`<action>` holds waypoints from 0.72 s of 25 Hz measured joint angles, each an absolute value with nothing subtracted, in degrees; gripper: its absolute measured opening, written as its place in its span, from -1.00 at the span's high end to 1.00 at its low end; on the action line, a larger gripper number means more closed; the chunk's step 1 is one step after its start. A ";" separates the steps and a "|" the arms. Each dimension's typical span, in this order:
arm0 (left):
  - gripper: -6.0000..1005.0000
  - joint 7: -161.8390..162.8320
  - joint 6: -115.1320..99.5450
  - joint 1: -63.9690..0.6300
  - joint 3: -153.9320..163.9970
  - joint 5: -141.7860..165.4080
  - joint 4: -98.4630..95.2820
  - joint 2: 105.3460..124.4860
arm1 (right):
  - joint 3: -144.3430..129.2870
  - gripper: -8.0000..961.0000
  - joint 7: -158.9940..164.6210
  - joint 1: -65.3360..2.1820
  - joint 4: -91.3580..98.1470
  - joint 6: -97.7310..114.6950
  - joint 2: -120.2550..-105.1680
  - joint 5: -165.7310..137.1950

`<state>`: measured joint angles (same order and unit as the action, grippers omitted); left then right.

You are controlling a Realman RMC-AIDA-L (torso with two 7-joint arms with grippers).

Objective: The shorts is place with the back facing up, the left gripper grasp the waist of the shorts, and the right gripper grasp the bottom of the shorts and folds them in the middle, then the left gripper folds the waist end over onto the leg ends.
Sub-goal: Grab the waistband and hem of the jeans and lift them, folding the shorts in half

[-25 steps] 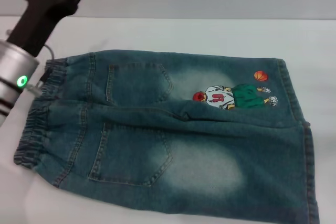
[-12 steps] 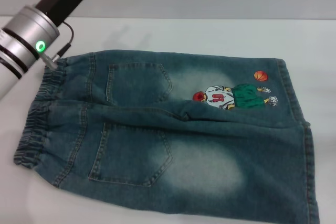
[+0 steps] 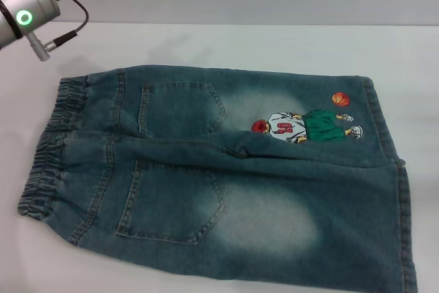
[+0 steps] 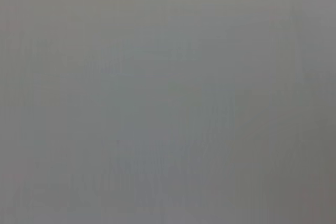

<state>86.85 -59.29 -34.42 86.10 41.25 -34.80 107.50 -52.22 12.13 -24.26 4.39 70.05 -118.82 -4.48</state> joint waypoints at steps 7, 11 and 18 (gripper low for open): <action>-0.59 109.39 -73.92 -36.92 73.94 71.32 -40.09 104.72 | -52.24 -0.52 12.20 -24.57 4.39 69.66 -118.82 -4.48; -0.59 122.42 -84.31 -38.17 64.73 93.29 -45.22 105.15 | -52.22 -0.52 12.19 -24.88 4.41 68.83 -118.82 -4.48; -0.59 129.78 -92.42 -37.86 58.07 108.80 -47.32 104.92 | -52.20 -0.52 12.26 -25.88 4.55 67.14 -118.82 -4.48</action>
<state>129.78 -92.42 -37.86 58.07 108.80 -47.32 104.92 -52.20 12.26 -25.88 4.55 67.14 -118.82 -4.48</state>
